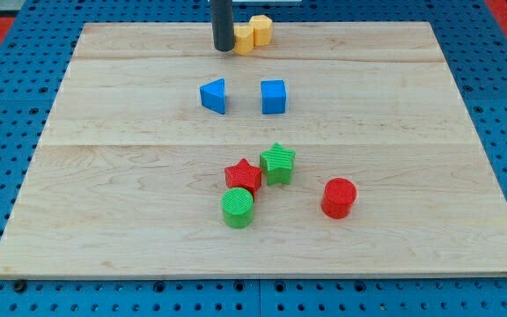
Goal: Slightly move the blue cube to the right
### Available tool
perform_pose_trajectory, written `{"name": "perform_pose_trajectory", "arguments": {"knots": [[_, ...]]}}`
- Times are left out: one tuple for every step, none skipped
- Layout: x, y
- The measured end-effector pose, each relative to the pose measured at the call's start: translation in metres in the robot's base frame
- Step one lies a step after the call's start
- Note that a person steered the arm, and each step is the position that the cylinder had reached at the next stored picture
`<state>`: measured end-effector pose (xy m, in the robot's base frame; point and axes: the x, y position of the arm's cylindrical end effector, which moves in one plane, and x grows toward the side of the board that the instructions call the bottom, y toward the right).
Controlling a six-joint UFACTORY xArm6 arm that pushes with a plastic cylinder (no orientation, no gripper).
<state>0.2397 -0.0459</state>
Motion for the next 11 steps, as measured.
{"name": "perform_pose_trajectory", "arguments": {"knots": [[-0.001,-0.025],[0.047,-0.01],[0.07,0.06],[0.071,0.072],[0.09,0.094],[0.105,0.113],[0.105,0.114],[0.11,0.138],[0.11,0.138],[0.109,0.138],[0.111,0.14]]}}
